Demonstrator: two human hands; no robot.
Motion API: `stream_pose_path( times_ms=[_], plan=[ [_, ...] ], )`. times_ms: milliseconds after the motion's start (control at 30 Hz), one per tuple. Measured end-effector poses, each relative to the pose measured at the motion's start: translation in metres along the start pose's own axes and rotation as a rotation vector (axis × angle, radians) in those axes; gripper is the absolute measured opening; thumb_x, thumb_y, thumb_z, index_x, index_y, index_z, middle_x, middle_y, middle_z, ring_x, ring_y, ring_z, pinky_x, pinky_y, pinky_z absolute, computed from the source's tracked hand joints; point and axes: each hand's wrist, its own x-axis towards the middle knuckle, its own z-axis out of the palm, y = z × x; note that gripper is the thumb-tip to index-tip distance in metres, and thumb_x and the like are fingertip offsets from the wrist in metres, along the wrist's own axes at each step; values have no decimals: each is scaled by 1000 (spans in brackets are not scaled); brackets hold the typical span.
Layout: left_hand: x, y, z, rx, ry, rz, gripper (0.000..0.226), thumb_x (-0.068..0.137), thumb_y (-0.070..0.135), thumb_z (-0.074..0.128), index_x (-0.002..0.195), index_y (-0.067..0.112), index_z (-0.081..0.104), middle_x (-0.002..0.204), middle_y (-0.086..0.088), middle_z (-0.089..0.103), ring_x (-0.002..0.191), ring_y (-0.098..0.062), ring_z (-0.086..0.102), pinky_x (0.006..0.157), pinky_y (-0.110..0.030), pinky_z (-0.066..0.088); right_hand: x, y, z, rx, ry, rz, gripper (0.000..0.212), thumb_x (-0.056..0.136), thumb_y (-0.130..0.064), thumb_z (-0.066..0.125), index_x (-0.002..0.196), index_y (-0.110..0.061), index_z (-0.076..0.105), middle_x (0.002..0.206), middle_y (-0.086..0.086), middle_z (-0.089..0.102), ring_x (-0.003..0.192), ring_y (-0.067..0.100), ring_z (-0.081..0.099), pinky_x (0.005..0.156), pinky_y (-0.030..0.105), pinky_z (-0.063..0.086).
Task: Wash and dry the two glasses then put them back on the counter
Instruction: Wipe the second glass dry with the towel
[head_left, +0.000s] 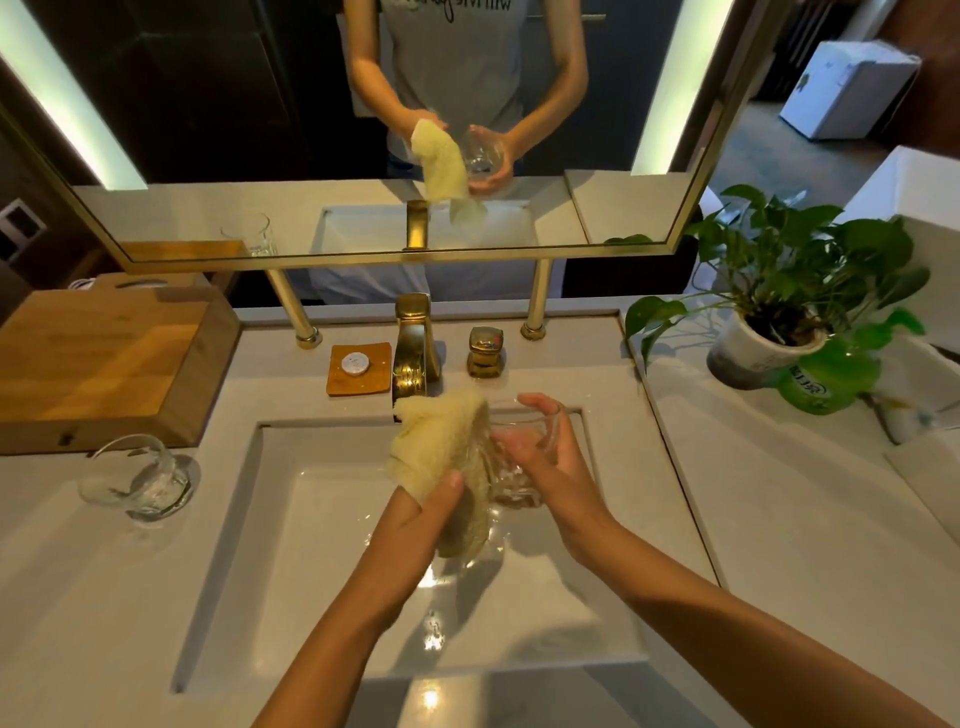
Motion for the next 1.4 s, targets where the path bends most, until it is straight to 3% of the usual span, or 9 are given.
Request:
stream_pose_path(
  times_ms=[167, 333, 500, 600, 700, 900, 1033, 1200, 1400],
  plan=[
    [4, -8, 20, 29, 7, 48, 47, 83, 37, 67, 115, 53, 36, 117, 35, 49, 101, 23, 53, 81, -1, 43, 0, 1, 17, 26, 12, -70, 71, 61, -59, 66, 124, -35, 43, 122, -4, 58, 110, 12, 60, 82, 24, 55],
    [17, -24, 23, 22, 114, 26, 81, 62, 32, 76, 134, 30, 38, 122, 10, 61, 106, 2, 62, 85, -15, 51, 0, 4, 15, 25, -63, 37, 57, 67, -48, 68, 117, -24, 52, 115, -1, 59, 107, 10, 59, 74, 15, 50],
    [24, -27, 27, 31, 143, -5, 54, 78, 12, 76, 118, 33, 46, 112, 8, 64, 97, 1, 62, 80, -17, 52, 4, -7, 3, -330, 12, -3, 76, 61, -58, 67, 128, -35, 42, 137, -4, 40, 126, 9, 40, 99, 26, 43],
    [30, -29, 31, 97, 96, 7, 57, 75, 14, 78, 116, 37, 45, 114, 10, 62, 104, -1, 61, 87, -20, 52, 9, -21, -5, -689, 64, -257, 57, 71, -54, 68, 121, -31, 54, 122, -11, 53, 111, 3, 48, 92, 19, 43],
    [29, -33, 34, 168, 84, 23, 55, 64, 27, 76, 112, 37, 52, 108, 7, 68, 100, -9, 67, 88, -33, 56, 14, -27, -4, -1020, -179, -133, 38, 78, -60, 60, 82, -25, 72, 80, -6, 69, 78, 9, 62, 77, 39, 55],
    [22, -36, 15, 77, -23, -104, 66, 63, 33, 76, 123, 31, 48, 115, 3, 66, 102, -10, 66, 85, -27, 55, 16, -26, -7, -725, -395, -130, 25, 88, -31, 62, 73, -14, 72, 72, 3, 70, 73, 18, 65, 81, 45, 53],
    [17, -38, -2, -305, -114, -202, 88, 50, 40, 85, 127, 15, 52, 117, -14, 67, 101, -24, 68, 78, -32, 56, 16, -43, -6, -537, -568, -162, 15, 92, -13, 61, 88, -6, 73, 77, -5, 68, 77, 4, 62, 79, 20, 50],
    [18, -43, -7, -687, -185, -247, 75, 34, 36, 96, 100, 10, 74, 99, -17, 72, 89, -27, 71, 78, -39, 59, 18, -52, -2, -441, -615, -147, 13, 94, -10, 58, 92, -10, 71, 83, -4, 68, 81, 3, 64, 76, 17, 50],
    [13, -26, 2, 114, 30, -132, 58, 64, 30, 86, 112, 35, 54, 106, 3, 69, 96, -12, 68, 79, -28, 56, 22, -56, -2, -744, -600, -14, 28, 93, -34, 59, 83, -13, 74, 74, -3, 68, 68, 2, 61, 68, 17, 48]
  ],
)
